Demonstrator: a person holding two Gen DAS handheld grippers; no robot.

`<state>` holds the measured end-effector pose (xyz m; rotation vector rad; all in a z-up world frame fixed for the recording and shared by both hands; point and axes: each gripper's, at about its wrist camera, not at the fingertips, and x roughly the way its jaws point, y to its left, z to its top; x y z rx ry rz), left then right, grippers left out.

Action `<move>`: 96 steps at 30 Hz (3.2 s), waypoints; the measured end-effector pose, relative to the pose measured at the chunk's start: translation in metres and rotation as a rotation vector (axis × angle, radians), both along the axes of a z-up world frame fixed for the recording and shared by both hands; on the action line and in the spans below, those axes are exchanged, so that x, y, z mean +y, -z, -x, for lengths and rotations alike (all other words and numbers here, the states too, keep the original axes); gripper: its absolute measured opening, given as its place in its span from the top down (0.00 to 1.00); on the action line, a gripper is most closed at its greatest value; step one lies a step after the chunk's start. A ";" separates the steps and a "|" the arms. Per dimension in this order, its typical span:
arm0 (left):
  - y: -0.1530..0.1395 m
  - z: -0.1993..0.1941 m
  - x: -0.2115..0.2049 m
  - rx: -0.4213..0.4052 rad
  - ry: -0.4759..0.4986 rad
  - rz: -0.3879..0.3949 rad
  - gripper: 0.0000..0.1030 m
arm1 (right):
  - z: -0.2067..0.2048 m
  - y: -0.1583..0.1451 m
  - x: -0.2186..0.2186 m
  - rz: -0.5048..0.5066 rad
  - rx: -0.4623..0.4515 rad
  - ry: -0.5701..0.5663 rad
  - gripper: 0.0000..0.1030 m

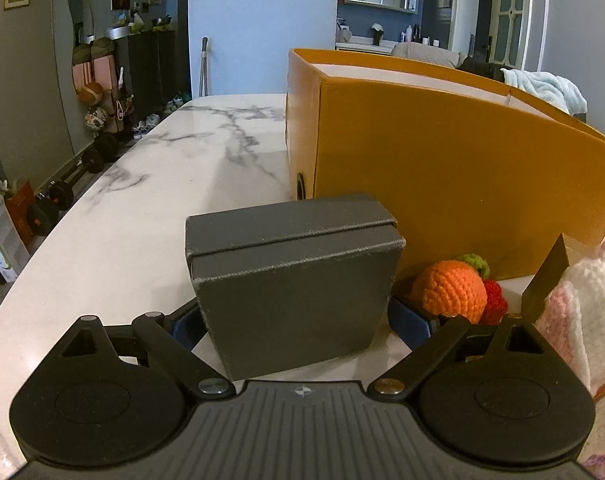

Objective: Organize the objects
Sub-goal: 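Grasp the dark gray box with the left tool while the right tool grasps the card box, then lift the gray box and card box and carry both over the orange box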

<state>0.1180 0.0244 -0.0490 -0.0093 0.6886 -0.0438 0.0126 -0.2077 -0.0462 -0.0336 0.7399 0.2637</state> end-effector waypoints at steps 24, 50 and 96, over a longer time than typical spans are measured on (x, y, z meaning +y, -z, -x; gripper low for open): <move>-0.006 0.020 0.002 -0.062 -0.009 -0.048 0.11 | 0.022 0.002 -0.008 0.008 -0.095 0.073 0.41; -0.058 0.051 -0.003 -0.084 0.079 -0.041 0.11 | 0.049 -0.056 -0.027 -0.096 -0.179 0.075 0.42; -0.080 -0.169 -0.056 0.233 0.127 -0.038 0.11 | -0.216 -0.117 0.017 -0.062 -0.015 -0.036 0.42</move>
